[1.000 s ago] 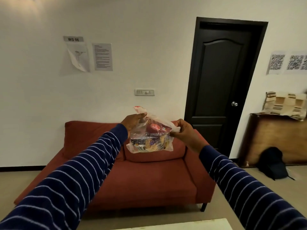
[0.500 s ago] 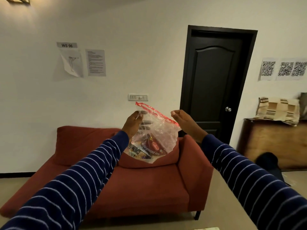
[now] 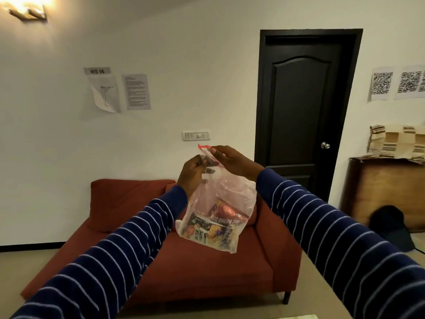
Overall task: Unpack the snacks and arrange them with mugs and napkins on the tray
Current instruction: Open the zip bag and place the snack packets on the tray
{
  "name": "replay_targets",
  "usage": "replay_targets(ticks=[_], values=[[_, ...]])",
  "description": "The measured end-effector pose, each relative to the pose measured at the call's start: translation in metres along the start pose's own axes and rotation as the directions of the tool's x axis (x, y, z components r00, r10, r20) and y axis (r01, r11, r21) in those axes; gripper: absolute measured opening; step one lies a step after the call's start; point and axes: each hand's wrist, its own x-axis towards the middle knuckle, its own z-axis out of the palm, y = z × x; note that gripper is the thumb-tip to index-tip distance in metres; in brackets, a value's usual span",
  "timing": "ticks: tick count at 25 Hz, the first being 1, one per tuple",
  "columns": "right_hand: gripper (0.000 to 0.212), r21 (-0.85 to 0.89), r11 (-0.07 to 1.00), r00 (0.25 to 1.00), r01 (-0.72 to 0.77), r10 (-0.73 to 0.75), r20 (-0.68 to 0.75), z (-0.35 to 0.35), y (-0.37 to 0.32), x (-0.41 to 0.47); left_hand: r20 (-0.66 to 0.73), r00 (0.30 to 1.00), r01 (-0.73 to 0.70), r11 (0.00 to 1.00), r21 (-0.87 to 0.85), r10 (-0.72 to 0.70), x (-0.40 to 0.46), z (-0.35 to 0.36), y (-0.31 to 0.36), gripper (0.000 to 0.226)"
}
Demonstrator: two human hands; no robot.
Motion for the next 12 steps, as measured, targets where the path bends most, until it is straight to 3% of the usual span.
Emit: replay_targets(ticks=[3,6,12], values=[[0.043,0.046,0.998,0.998,0.053,-0.054,0.018,0.002,-0.005,0.004,0.048,0.999,-0.008,1.000,-0.015,0.009,-0.001,-0.004,0.004,0.023],[0.042,0.120,0.992,0.997,-0.042,0.033,0.075,0.004,-0.007,0.009,0.055,0.998,-0.015,1.000,0.008,0.015,0.000,-0.007,0.003,0.023],[0.030,0.280,0.955,0.992,-0.094,0.114,-0.054,0.003,-0.007,0.018,0.036,0.999,0.038,0.999,-0.031,-0.037,0.000,-0.023,0.001,0.012]])
